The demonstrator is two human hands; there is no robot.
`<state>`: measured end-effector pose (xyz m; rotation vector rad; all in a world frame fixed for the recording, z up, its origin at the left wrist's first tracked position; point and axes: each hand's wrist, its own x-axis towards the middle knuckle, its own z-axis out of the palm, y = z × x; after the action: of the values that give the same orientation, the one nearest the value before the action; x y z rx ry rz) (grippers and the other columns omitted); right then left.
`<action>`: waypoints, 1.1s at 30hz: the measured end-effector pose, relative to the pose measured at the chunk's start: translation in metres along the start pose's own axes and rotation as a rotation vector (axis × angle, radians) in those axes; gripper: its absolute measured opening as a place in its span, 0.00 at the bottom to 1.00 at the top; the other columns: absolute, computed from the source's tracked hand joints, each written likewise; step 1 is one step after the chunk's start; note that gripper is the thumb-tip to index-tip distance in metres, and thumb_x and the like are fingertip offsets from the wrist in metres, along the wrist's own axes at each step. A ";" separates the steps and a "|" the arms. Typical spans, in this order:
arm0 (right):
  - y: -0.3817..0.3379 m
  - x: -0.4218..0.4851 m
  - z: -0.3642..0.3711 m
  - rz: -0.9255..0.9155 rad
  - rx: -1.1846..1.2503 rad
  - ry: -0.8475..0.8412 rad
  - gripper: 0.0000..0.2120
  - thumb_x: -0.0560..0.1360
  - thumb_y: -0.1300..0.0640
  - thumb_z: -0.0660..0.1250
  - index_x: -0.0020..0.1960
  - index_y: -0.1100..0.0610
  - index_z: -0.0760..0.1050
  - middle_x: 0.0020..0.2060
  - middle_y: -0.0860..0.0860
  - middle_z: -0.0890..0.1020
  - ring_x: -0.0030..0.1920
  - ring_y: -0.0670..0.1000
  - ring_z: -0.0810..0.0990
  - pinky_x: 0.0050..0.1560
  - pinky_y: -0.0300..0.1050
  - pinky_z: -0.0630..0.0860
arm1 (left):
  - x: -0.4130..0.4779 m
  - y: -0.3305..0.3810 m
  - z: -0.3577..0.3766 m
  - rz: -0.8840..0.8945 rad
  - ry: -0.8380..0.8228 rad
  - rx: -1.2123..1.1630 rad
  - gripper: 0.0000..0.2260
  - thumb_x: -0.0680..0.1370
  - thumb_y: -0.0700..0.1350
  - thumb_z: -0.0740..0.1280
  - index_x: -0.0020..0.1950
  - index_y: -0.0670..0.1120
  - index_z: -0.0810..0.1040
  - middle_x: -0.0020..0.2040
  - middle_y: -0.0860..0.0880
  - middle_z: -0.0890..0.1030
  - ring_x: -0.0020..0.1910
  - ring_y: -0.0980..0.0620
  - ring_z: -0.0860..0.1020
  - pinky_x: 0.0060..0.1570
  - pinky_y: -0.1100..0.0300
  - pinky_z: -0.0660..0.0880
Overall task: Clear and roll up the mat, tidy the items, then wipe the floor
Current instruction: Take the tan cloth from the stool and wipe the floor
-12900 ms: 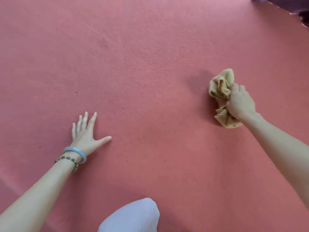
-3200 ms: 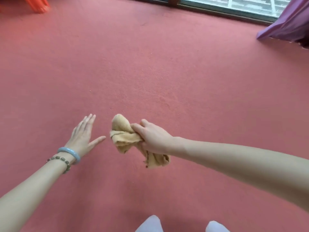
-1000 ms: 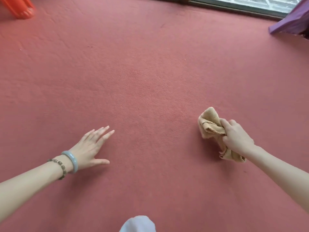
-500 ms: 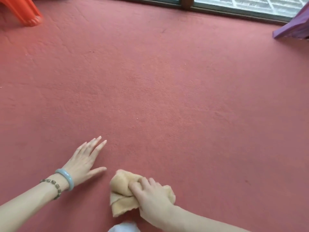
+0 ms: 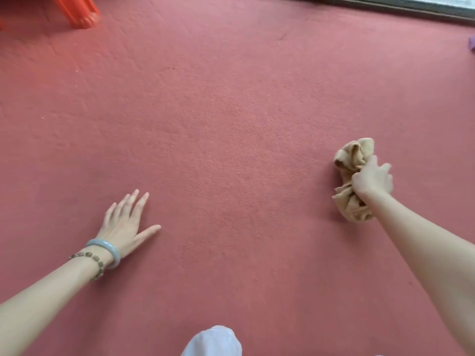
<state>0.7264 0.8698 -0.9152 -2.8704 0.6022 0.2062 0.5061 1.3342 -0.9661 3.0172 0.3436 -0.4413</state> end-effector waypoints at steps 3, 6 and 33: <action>-0.060 -0.045 0.024 -0.180 0.050 -0.071 0.18 0.73 0.64 0.57 0.63 0.58 0.65 0.59 0.63 0.69 0.57 0.67 0.72 0.55 0.56 0.70 | 0.003 -0.004 0.002 -0.041 -0.016 -0.026 0.36 0.75 0.63 0.59 0.76 0.50 0.48 0.77 0.47 0.49 0.76 0.48 0.48 0.73 0.50 0.45; -0.126 -0.142 0.056 -0.543 0.071 -0.189 0.20 0.72 0.66 0.57 0.63 0.56 0.66 0.57 0.60 0.69 0.54 0.64 0.73 0.50 0.54 0.71 | 0.006 -0.006 0.003 -0.080 0.007 -0.060 0.35 0.76 0.61 0.59 0.76 0.49 0.49 0.77 0.46 0.50 0.76 0.47 0.49 0.72 0.52 0.44; -0.310 -0.142 0.099 -0.605 0.094 -0.219 0.21 0.72 0.64 0.58 0.65 0.56 0.65 0.60 0.61 0.68 0.56 0.65 0.73 0.54 0.55 0.72 | 0.015 -0.071 0.011 -0.235 0.009 -0.165 0.43 0.67 0.71 0.42 0.76 0.49 0.47 0.77 0.47 0.47 0.76 0.49 0.43 0.71 0.53 0.36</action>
<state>0.7158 1.2242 -0.9340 -2.7337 -0.2912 0.3701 0.5005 1.4050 -0.9840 2.8299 0.7032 -0.3925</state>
